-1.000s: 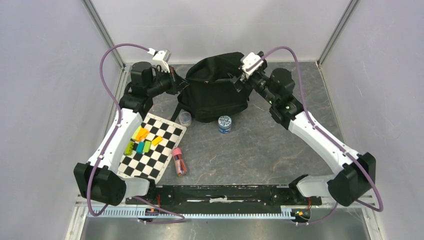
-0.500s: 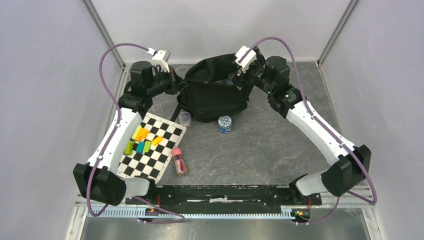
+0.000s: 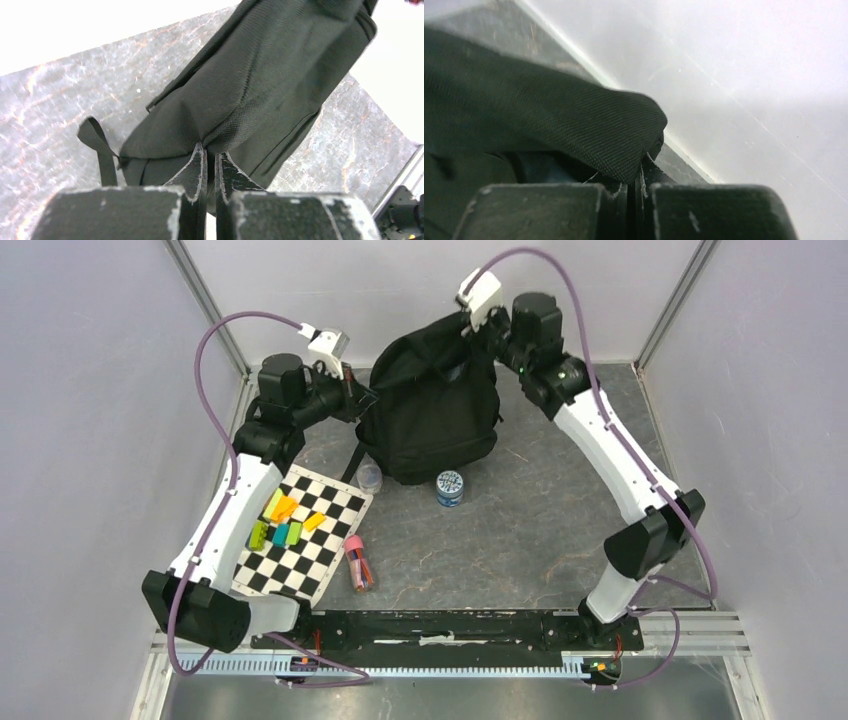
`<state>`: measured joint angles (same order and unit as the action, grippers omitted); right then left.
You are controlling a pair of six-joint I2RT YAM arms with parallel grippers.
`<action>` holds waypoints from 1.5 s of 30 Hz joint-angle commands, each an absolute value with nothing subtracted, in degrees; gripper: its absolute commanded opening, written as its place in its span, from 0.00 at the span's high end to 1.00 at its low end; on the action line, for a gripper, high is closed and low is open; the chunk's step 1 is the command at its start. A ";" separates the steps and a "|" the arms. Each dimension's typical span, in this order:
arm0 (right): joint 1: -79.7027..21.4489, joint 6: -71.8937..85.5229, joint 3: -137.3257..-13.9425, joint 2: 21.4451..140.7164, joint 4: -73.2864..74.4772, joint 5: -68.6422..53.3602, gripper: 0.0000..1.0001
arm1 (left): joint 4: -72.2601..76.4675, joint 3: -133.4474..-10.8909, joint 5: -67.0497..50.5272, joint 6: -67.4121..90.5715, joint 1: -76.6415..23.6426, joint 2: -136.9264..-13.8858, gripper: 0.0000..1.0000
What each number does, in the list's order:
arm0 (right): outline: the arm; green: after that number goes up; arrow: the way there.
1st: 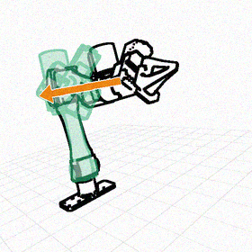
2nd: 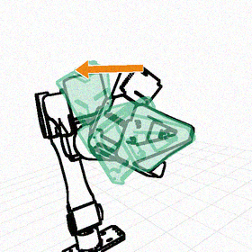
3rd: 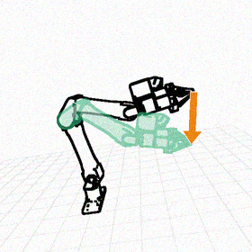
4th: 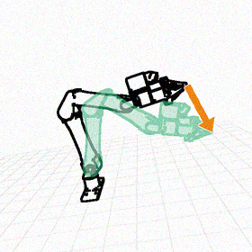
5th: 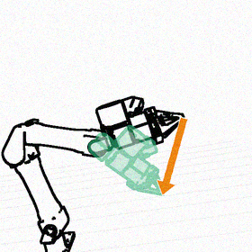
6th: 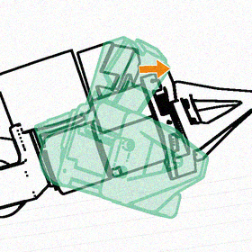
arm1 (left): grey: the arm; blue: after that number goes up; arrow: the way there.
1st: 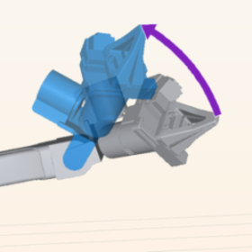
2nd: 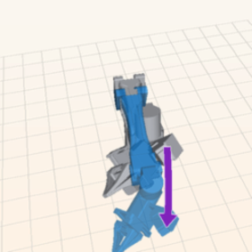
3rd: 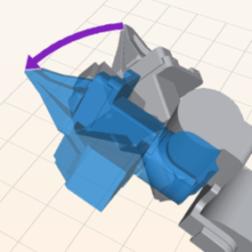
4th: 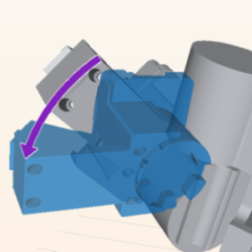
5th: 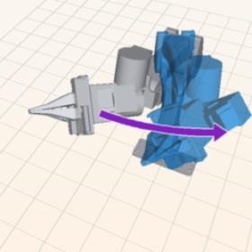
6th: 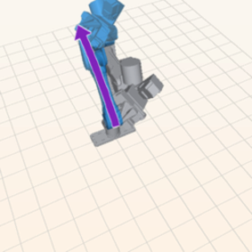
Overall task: Pack the student bag
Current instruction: Zip the student bag at the center of the board.
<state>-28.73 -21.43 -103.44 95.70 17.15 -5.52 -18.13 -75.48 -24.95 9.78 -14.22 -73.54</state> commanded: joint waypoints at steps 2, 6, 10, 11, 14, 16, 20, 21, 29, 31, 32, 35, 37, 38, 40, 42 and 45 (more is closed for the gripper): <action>-27.46 -9.42 -122.53 97.25 8.10 -9.29 1.00 | -13.84 -83.67 -22.42 -0.83 -20.34 -70.90 0.95; -25.70 -3.77 -116.90 97.20 6.27 -12.60 1.00 | -15.26 -86.35 -17.69 -7.05 -24.75 -70.95 0.84; -24.93 -0.09 -110.91 97.18 3.89 -16.96 1.00 | -15.38 -86.50 -13.73 -11.20 -27.47 -71.93 0.76; -24.87 1.37 -109.62 97.28 3.33 -17.47 1.00 | -15.38 -86.41 -13.24 -11.76 -28.02 -72.26 0.72; -24.76 3.75 -107.44 97.79 2.04 -18.44 1.00 | -15.23 -86.00 -9.31 -14.93 -30.89 -73.25 0.49; -24.77 5.24 -107.40 98.46 1.91 -19.05 1.00 | -14.16 -85.33 -5.89 -17.97 -33.76 -73.23 0.40; -24.70 7.23 -108.09 99.38 1.71 -18.85 1.00 | -9.22 -82.27 -1.57 -23.18 -40.15 -71.10 0.22; -24.69 7.29 -108.31 99.47 1.72 -18.88 1.00 | -7.79 -81.33 -0.79 -24.41 -41.22 -70.58 0.18; -24.52 7.90 -108.96 99.52 1.72 -19.09 1.00 | -13.00 -85.25 5.56 -31.10 -43.41 -76.90 0.11; -24.34 8.06 -109.15 99.48 1.70 -19.04 1.00 | -13.36 -84.80 7.44 -31.97 -43.67 -77.21 0.10; -24.25 8.05 -109.31 99.46 1.68 -19.02 1.00 | -13.63 -84.33 8.08 -32.37 -43.83 -77.06 0.09; -24.08 8.38 -109.92 99.71 1.78 -18.86 1.00 | -14.79 -82.93 7.46 -32.70 -44.25 -76.25 0.06; -23.98 8.67 -110.26 99.91 1.78 -18.94 1.00 | -15.03 -81.98 7.49 -32.67 -44.55 -75.98 0.04; -23.99 8.76 -110.35 100.05 1.84 -18.98 1.00 | -15.15 -81.55 7.65 -32.74 -44.64 -75.94 0.03; -23.89 8.89 -110.39 100.08 1.84 -18.96 1.00 | -16.07 -81.16 7.75 -32.96 -44.87 -76.28 0.01; -23.76 9.04 -110.43 100.11 2.01 -18.70 1.00 | -17.16 -80.50 8.43 -33.73 -45.38 -76.55 0.00; -23.67 8.90 -110.39 99.93 2.36 -18.28 1.00 | -17.05 -79.09 13.34 -35.12 -46.29 -77.11 0.04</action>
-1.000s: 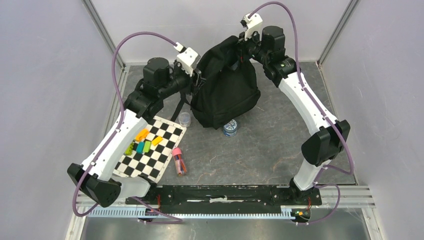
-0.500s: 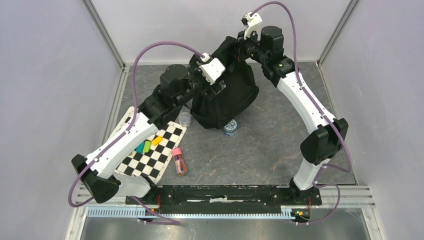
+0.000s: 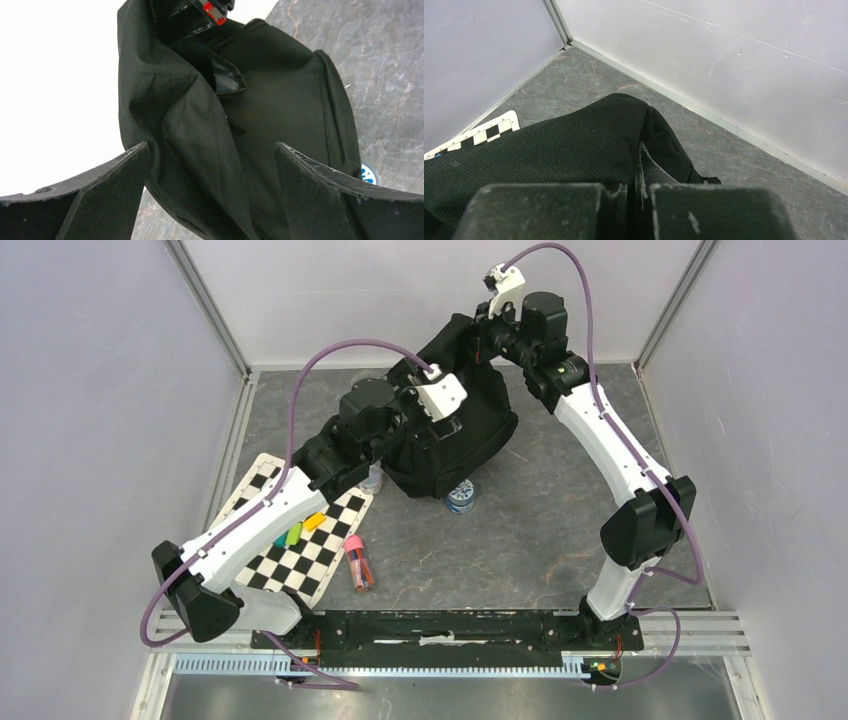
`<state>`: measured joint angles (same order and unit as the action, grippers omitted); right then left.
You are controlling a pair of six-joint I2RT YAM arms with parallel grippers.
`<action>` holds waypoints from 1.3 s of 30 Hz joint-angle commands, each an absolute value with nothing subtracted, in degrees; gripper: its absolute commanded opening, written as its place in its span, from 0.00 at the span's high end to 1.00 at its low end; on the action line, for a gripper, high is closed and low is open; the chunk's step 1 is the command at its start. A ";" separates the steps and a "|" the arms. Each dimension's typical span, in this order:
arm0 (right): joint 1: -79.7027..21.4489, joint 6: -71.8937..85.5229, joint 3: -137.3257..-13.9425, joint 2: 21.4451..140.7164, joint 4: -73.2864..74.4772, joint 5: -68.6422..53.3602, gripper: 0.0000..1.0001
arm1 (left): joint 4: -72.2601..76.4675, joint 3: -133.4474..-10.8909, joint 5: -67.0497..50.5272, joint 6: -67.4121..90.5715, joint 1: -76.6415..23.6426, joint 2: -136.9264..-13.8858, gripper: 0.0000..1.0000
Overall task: Pack the student bag
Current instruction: Zip the student bag at the center of the board.
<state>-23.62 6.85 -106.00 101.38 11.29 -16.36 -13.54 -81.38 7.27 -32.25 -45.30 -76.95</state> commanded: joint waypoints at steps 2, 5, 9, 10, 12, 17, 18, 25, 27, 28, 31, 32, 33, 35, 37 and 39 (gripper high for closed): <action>-23.65 8.74 -110.39 99.84 2.54 -18.28 1.00 | -16.73 -78.62 16.12 -35.50 -46.49 -77.47 0.13; -23.47 8.85 -110.48 99.60 2.66 -18.40 1.00 | -14.60 -77.47 19.18 -35.45 -46.49 -77.40 0.38; -23.38 7.76 -110.39 98.77 3.87 -18.93 1.00 | -13.50 -78.13 20.41 -32.33 -46.49 -77.69 0.73; -23.23 7.40 -110.41 98.48 4.39 -19.09 1.00 | -13.45 -78.41 20.31 -30.76 -46.49 -77.84 0.82; -22.90 6.62 -110.10 97.57 5.58 -19.97 1.00 | -13.58 -79.00 20.28 -27.76 -46.41 -78.13 0.96; -22.00 6.25 -107.75 95.04 6.54 -19.19 1.00 | -15.97 -80.64 17.89 -17.42 -46.32 -77.32 0.89; -21.98 6.17 -107.78 95.10 6.88 -18.62 1.00 | -15.69 -80.02 15.23 -14.93 -46.39 -76.27 0.71; -21.61 7.24 -109.06 95.96 8.52 -15.65 1.00 | -11.83 -70.71 7.44 -14.49 -50.82 -70.19 0.28; -21.62 7.24 -109.03 95.98 8.57 -15.64 1.00 | -9.55 -67.66 9.09 -18.46 -54.21 -68.58 0.24; -21.62 7.32 -108.99 95.99 8.63 -15.65 1.00 | -9.02 -67.17 11.00 -19.34 -55.34 -68.45 0.22; -21.62 7.57 -108.74 95.93 8.98 -15.86 1.00 | -11.50 -69.09 12.82 -20.37 -55.62 -70.45 0.20; -21.62 7.64 -108.65 95.78 9.03 -16.03 1.00 | -11.65 -69.69 14.26 -21.11 -55.63 -71.29 0.18; -21.62 7.68 -108.66 95.77 8.97 -16.09 1.00 | -11.58 -70.16 16.64 -22.43 -55.63 -72.24 0.17; -21.62 7.68 -108.65 95.70 9.02 -16.37 1.00 | -10.40 -71.20 22.11 -24.75 -55.63 -74.04 0.16; -21.62 7.67 -108.60 95.54 8.98 -16.36 1.00 | -8.35 -71.78 25.63 -27.33 -55.54 -75.47 0.15; -21.58 7.71 -108.57 95.54 8.97 -16.55 1.00 | -6.18 -72.35 28.23 -29.40 -55.52 -77.12 0.15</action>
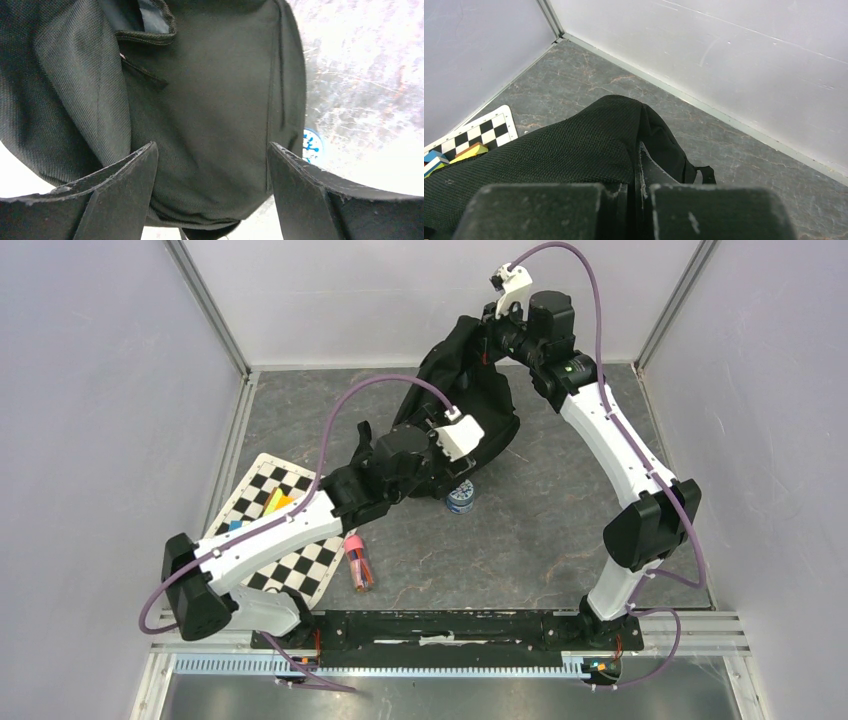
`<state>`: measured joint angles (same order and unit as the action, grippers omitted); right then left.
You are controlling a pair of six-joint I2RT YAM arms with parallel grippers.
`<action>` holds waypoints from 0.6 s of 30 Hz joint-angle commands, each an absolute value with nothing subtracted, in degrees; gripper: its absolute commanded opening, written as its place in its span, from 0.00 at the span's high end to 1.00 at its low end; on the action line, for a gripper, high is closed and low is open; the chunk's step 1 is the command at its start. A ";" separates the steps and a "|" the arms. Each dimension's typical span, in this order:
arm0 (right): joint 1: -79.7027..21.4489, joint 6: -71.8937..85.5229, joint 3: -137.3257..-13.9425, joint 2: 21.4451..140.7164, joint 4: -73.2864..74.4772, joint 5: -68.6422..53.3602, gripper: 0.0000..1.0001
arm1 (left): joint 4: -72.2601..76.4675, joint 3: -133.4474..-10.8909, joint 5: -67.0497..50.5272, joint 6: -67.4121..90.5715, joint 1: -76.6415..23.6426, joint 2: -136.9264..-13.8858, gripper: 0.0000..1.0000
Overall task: Pack the student bag
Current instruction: Zip the student bag at the center of the board.
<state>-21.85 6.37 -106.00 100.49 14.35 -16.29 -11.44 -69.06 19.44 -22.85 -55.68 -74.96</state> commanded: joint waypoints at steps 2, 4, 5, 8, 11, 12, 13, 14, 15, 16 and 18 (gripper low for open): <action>-21.62 7.73 -108.55 95.56 9.02 -16.83 1.00 | -3.70 -72.52 31.17 -30.42 -55.45 -78.09 0.15; -21.62 7.72 -108.46 95.61 8.88 -16.97 1.00 | -1.59 -72.34 31.96 -31.17 -55.44 -78.36 0.16; -21.57 7.66 -108.37 95.68 8.83 -17.02 1.00 | -0.57 -72.33 32.24 -31.19 -55.44 -78.15 0.16; -21.49 7.73 -108.37 95.92 8.73 -17.30 1.00 | -0.75 -73.22 29.35 -30.24 -55.44 -76.38 0.16; -21.53 7.89 -108.37 96.28 8.57 -17.56 1.00 | -4.55 -76.36 23.12 -27.78 -55.37 -74.75 0.13; -21.52 8.11 -108.33 96.38 8.38 -17.72 1.00 | -5.89 -77.55 22.29 -27.21 -55.25 -74.89 0.12; -21.58 8.24 -108.30 96.45 8.15 -17.86 1.00 | -7.80 -79.26 21.75 -26.70 -55.07 -75.24 0.12; -21.53 8.60 -108.28 96.49 7.98 -18.13 1.00 | -9.48 -80.74 21.32 -26.22 -54.86 -75.83 0.12; -21.53 8.90 -108.24 96.53 7.76 -18.32 1.00 | -10.80 -81.81 20.83 -25.98 -54.63 -76.24 0.11; -21.54 9.11 -108.19 96.60 7.67 -18.54 1.00 | -11.06 -82.07 20.59 -25.99 -54.38 -76.60 0.11; -21.51 9.46 -108.19 96.62 7.50 -18.72 1.00 | -10.90 -81.97 21.23 -26.21 -53.69 -77.16 0.11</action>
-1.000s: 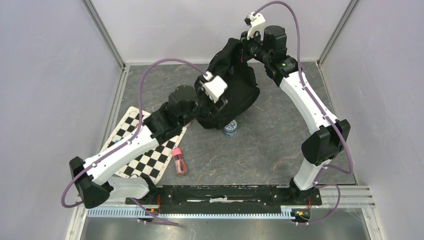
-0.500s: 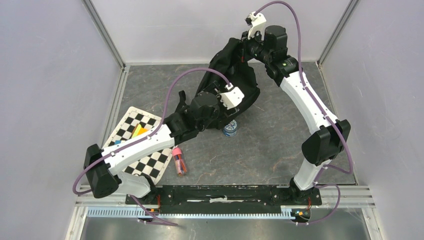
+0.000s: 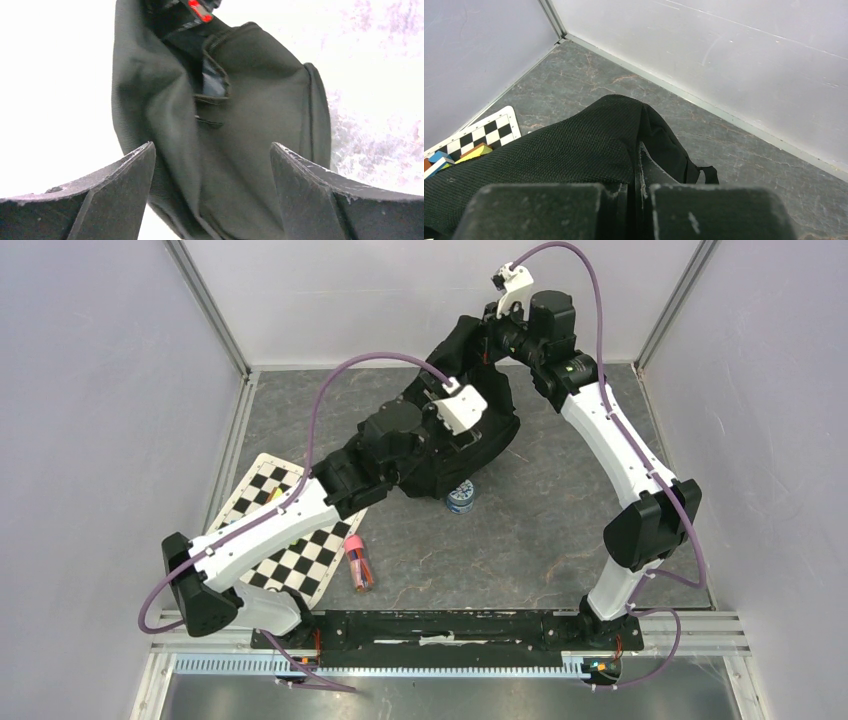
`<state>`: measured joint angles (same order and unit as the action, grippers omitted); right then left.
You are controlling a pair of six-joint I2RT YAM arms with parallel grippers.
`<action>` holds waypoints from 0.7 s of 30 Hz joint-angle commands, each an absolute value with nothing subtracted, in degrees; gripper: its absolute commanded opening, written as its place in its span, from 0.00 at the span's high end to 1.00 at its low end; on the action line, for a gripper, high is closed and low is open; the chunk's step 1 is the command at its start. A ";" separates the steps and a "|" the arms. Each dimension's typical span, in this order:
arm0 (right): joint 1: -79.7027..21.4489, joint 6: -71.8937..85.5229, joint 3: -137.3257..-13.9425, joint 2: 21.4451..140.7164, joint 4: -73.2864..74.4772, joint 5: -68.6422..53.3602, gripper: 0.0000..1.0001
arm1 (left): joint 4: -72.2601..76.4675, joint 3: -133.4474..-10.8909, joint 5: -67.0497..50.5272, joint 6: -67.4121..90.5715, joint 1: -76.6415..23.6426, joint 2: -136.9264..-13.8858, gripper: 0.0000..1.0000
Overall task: Pack the student bag
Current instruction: Zip the student bag at the center of the board.
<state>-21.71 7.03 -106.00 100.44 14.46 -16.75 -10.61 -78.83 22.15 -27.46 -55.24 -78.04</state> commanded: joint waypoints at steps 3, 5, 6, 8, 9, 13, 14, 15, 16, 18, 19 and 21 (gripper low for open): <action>-21.53 9.42 -108.02 96.50 7.51 -18.80 1.00 | -11.04 -82.10 23.71 -27.32 -52.75 -78.55 0.11; -21.53 9.47 -108.06 96.51 7.50 -18.83 1.00 | -10.20 -81.79 26.42 -29.21 -52.58 -79.34 0.11; -21.53 9.48 -107.94 96.54 7.43 -18.90 1.00 | -10.20 -81.74 26.92 -29.82 -52.47 -79.61 0.11; -21.53 9.49 -107.95 96.60 7.47 -18.95 1.00 | -10.41 -81.50 27.07 -30.28 -52.16 -80.19 0.14; -21.53 9.57 -107.97 96.66 7.52 -18.99 1.00 | -10.31 -81.03 27.10 -30.68 -52.08 -80.31 0.15; -21.53 9.84 -107.94 96.69 7.31 -19.12 1.00 | -9.57 -79.53 29.18 -33.18 -51.45 -82.37 0.28; -21.52 9.79 -107.91 96.60 7.37 -19.13 1.00 | -9.50 -79.16 29.55 -33.55 -51.25 -82.74 0.29; -21.53 9.76 -107.81 96.53 7.38 -19.14 1.00 | -9.33 -78.82 29.91 -33.68 -50.95 -83.04 0.31; -21.53 9.63 -107.60 96.37 7.39 -19.14 1.00 | -9.23 -78.52 30.16 -33.75 -50.68 -83.40 0.34; -21.53 9.36 -107.21 96.07 7.38 -18.84 1.00 | -9.44 -78.23 30.79 -33.99 -50.29 -83.87 0.37; -21.47 9.32 -107.07 96.00 7.53 -18.71 1.00 | -10.06 -78.22 30.80 -34.10 -50.12 -84.03 0.37; -21.40 9.24 -107.22 96.01 7.57 -18.65 1.00 | -10.88 -77.78 30.76 -34.10 -50.03 -84.27 0.37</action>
